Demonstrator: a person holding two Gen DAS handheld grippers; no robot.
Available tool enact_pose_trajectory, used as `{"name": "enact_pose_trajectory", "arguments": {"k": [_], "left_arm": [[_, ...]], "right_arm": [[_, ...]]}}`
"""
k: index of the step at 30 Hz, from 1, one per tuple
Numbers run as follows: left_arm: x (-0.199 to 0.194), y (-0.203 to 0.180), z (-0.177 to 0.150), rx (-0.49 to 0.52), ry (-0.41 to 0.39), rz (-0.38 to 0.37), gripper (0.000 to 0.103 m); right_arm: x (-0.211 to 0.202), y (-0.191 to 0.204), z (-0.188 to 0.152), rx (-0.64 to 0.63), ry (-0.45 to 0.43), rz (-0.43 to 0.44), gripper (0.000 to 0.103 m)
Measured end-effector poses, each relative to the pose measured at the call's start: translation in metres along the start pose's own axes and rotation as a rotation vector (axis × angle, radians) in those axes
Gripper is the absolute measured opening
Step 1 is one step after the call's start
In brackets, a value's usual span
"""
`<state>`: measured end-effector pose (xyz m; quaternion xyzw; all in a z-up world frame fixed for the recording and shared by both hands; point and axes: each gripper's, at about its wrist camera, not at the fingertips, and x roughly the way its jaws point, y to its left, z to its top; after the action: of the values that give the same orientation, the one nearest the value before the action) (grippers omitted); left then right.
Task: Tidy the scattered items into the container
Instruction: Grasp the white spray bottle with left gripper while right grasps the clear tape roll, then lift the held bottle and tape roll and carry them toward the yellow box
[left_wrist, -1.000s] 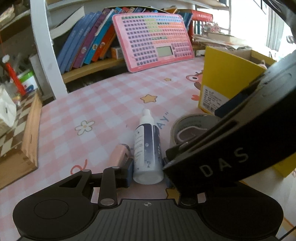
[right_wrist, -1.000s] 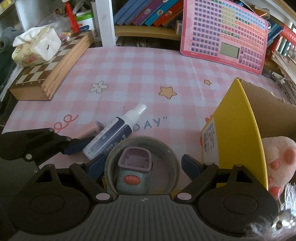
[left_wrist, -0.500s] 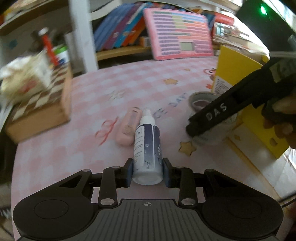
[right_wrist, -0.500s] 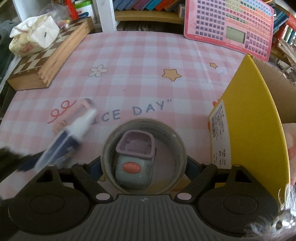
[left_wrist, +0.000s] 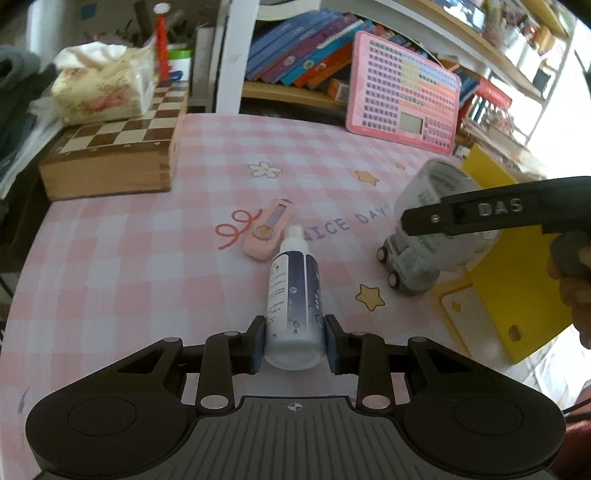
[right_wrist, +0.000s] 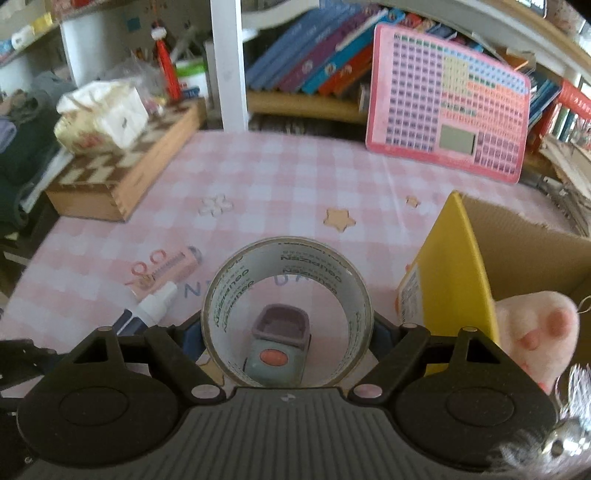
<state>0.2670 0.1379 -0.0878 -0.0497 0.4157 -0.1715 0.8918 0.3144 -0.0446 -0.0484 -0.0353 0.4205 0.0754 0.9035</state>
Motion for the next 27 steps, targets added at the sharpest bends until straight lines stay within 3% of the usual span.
{"name": "enact_pose_trajectory", "arguments": {"k": [9,19,27], "left_arm": [[-0.030,0.010,-0.005,-0.120,-0.036,-0.044,0.031],[-0.065,0.003,-0.020,-0.116,-0.064,-0.054,0.031],[-0.096,-0.007,-0.035,-0.109,-0.083,-0.056,0.031]], "right_arm": [[-0.041,0.008,-0.019,-0.051,-0.020,0.079,0.082],[-0.071,0.010,-0.057,-0.082,0.021,0.096,0.082],[-0.100,0.016,-0.077,-0.076,-0.002,0.113,0.082]]}}
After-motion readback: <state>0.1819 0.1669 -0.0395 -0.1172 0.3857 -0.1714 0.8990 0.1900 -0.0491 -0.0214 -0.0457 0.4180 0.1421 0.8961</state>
